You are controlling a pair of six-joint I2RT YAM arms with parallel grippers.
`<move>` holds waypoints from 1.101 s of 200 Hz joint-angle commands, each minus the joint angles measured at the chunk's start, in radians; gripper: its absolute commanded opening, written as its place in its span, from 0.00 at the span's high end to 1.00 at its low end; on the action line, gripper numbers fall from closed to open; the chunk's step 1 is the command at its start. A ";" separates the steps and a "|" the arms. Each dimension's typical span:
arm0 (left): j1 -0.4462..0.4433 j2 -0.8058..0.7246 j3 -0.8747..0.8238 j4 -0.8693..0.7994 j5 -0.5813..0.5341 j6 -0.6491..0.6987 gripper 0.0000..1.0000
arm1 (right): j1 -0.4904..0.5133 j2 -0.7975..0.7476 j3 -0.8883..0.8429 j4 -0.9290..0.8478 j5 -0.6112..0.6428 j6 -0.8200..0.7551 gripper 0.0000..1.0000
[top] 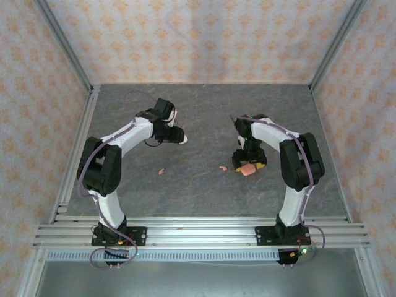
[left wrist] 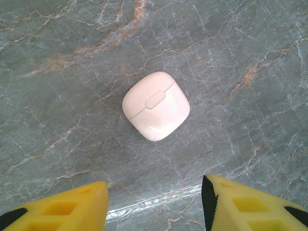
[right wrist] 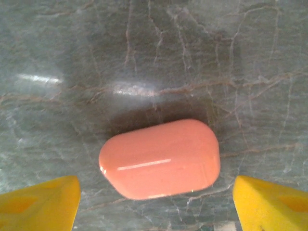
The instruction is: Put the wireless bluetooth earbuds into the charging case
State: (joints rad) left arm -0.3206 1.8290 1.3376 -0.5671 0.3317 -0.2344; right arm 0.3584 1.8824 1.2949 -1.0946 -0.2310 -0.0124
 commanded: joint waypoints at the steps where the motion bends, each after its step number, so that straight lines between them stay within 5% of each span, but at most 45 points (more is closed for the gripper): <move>1: 0.002 -0.036 -0.048 0.013 -0.018 -0.008 0.47 | -0.002 0.035 -0.008 0.019 0.043 0.008 0.17; 109: 0.002 -0.261 -0.236 0.110 0.001 -0.026 0.50 | -0.033 0.081 -0.039 0.064 -0.036 0.043 0.37; 220: -0.054 -0.665 -0.471 0.348 0.078 -0.055 0.51 | -0.044 -0.236 -0.070 0.094 -0.281 0.277 0.44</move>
State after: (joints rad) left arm -0.3298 1.2568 0.9192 -0.3485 0.3775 -0.2600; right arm 0.3168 1.7561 1.2293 -1.0164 -0.4175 0.1768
